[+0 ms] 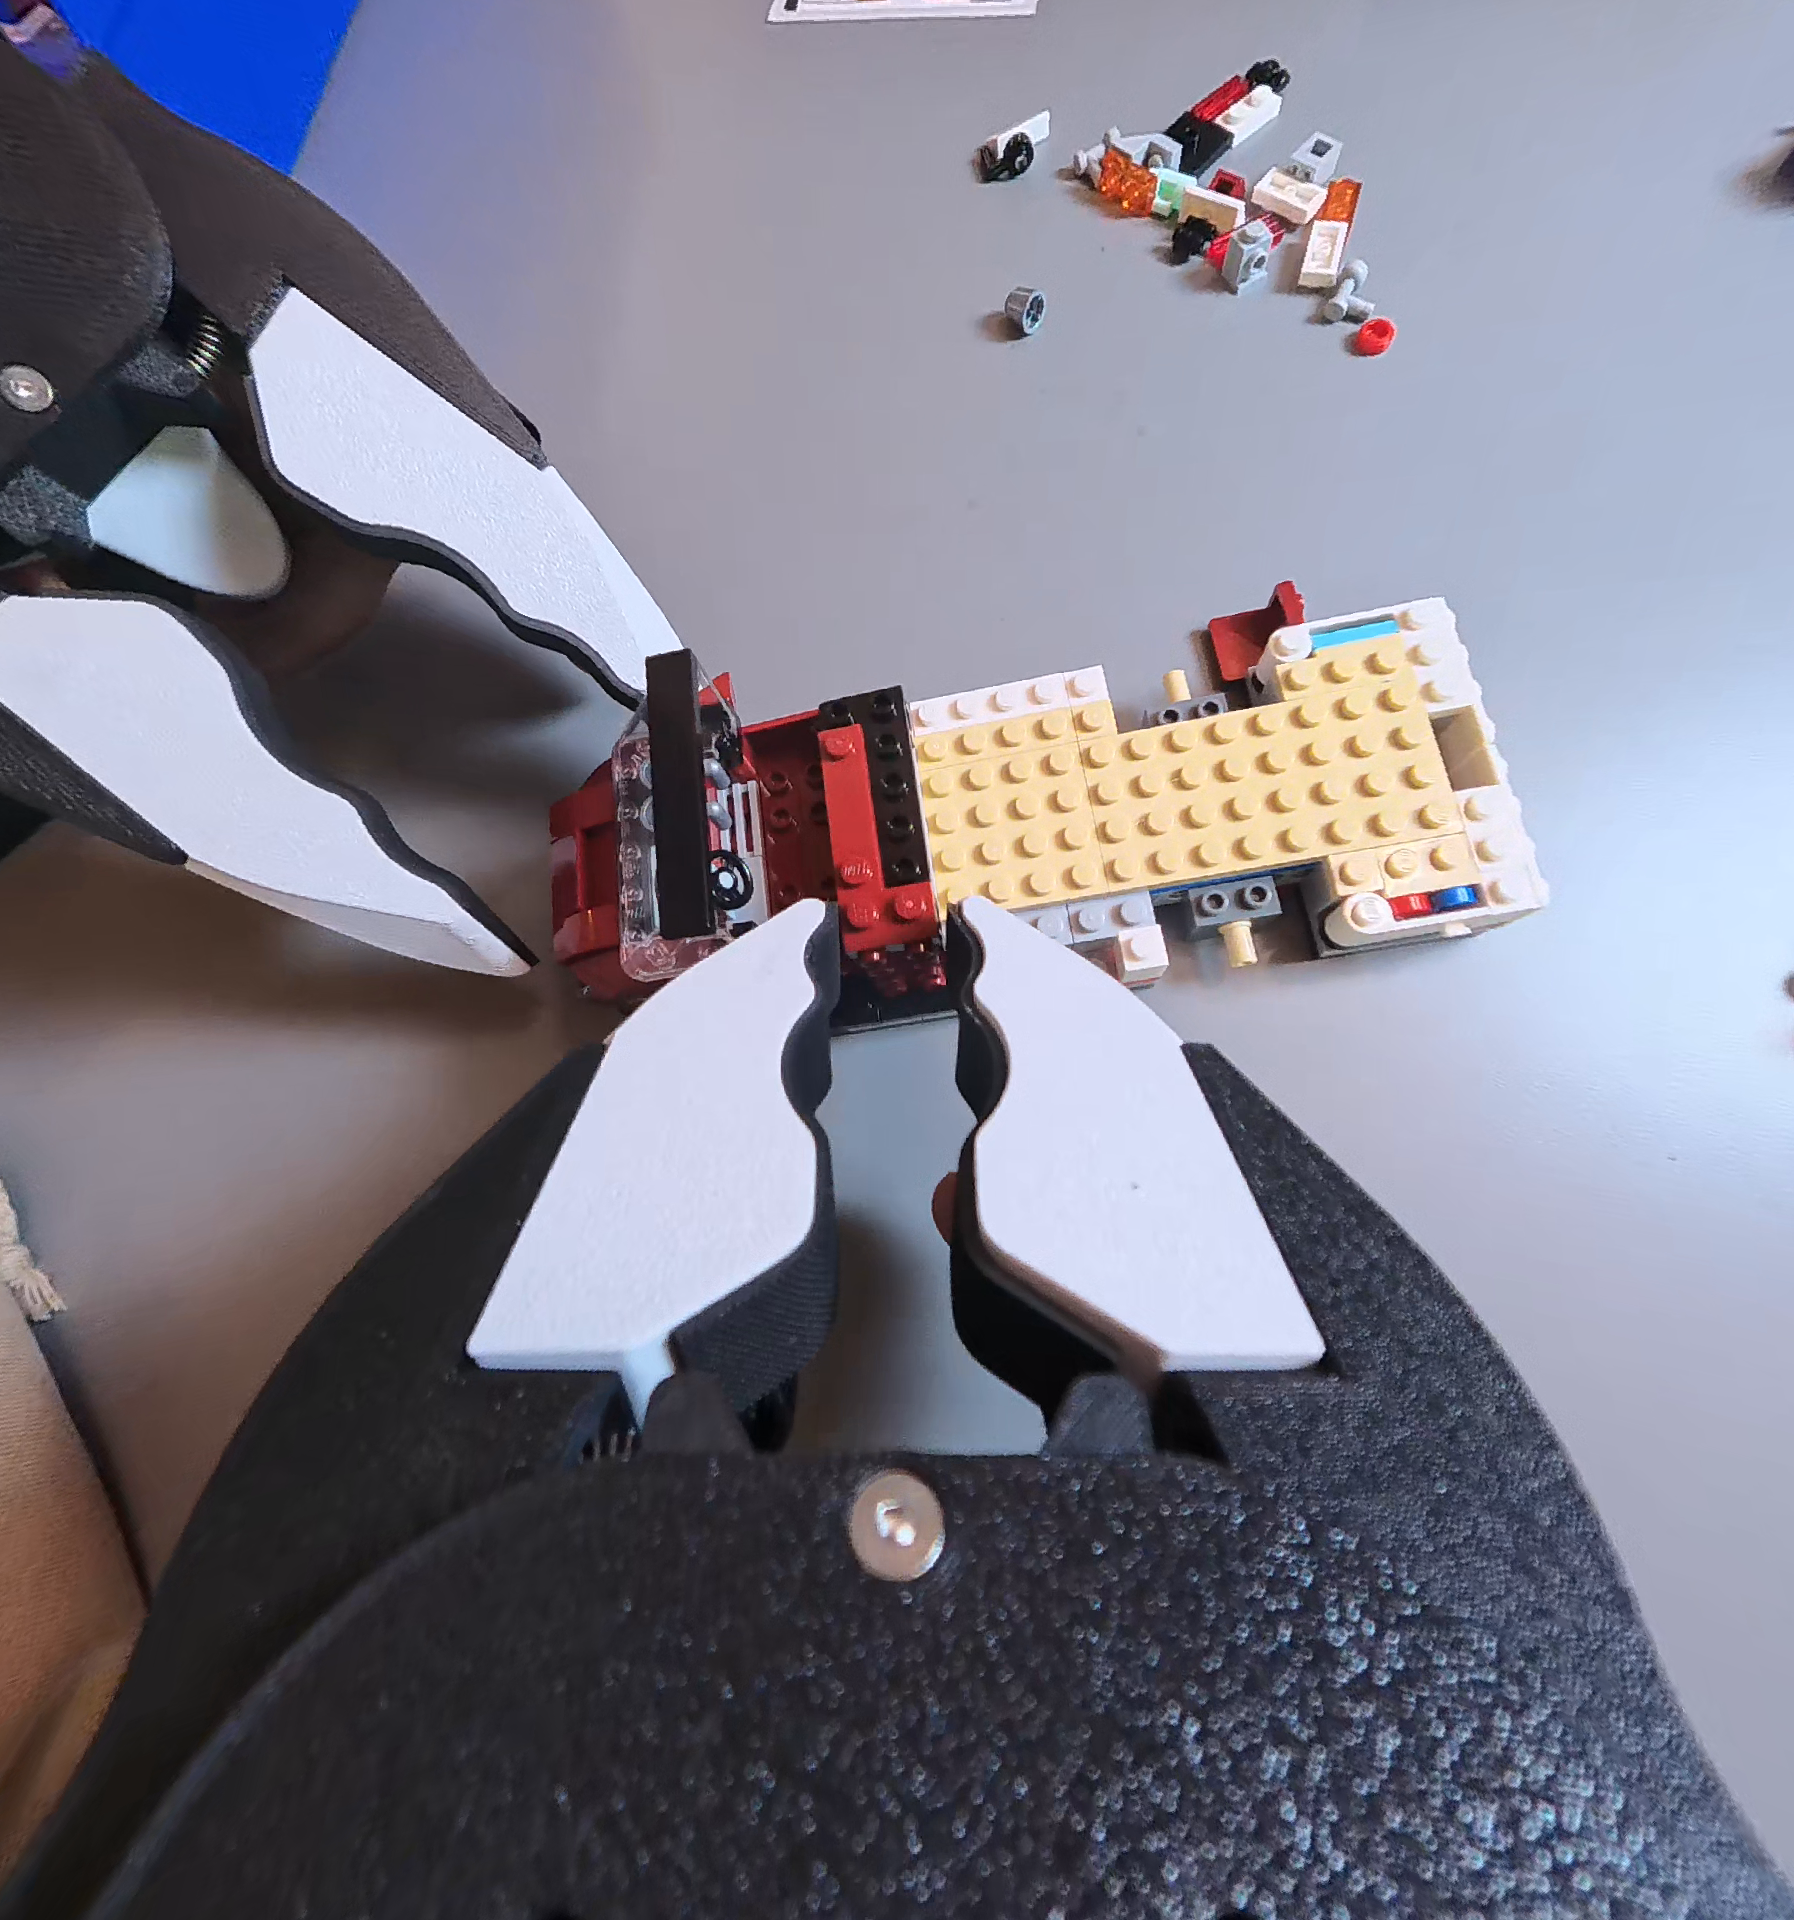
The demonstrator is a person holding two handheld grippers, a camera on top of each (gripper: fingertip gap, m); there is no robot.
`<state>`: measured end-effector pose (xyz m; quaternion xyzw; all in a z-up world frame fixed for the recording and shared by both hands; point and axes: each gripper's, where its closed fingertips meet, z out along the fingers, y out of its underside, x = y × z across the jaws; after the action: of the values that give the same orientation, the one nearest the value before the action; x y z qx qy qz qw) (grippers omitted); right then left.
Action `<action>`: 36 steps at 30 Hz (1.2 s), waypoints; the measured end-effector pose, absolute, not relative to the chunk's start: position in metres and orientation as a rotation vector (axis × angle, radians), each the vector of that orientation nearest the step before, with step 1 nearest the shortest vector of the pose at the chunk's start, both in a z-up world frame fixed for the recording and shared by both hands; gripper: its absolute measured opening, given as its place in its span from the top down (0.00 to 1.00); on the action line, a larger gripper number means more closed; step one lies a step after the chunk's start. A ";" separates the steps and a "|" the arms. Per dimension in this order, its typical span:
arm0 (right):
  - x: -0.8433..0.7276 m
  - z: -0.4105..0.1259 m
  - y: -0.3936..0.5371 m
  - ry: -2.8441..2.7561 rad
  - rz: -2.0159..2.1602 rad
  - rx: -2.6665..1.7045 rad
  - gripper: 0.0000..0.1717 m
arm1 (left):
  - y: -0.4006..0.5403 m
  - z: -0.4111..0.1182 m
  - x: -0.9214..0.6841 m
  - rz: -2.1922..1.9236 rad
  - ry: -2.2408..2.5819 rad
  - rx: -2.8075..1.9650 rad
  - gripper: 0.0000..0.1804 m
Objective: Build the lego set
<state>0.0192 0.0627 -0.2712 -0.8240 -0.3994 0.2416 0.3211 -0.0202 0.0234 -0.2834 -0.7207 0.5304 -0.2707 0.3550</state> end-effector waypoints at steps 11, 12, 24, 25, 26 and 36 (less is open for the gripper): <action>0.018 -0.271 0.064 -1.069 0.654 -2.148 0.88 | 0.023 -0.286 -0.021 -0.706 1.372 -1.872 0.69; 0.018 -0.271 0.064 -1.073 0.655 -2.141 0.88 | 0.023 -0.286 -0.021 -0.707 1.371 -1.872 0.69; 0.018 -0.253 0.060 -1.113 0.760 -2.021 0.81 | 0.023 -0.287 -0.021 -0.706 1.368 -1.876 0.69; 0.019 -0.249 0.058 -1.110 0.784 -2.004 0.80 | 0.023 -0.287 -0.021 -0.705 1.368 -1.876 0.69; 0.020 -0.245 0.057 -1.105 0.808 -1.990 0.80 | 0.023 -0.287 -0.021 -0.704 1.369 -1.877 0.69; 0.024 -0.253 0.059 -1.198 0.715 -2.037 1.00 | 0.032 -0.284 -0.014 -0.680 1.290 -1.913 0.59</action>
<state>0.0236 0.0589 -0.2533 -0.7789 -0.4579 0.2734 0.3298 -0.0139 0.0325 -0.2844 -0.7421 0.5002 -0.2636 0.3598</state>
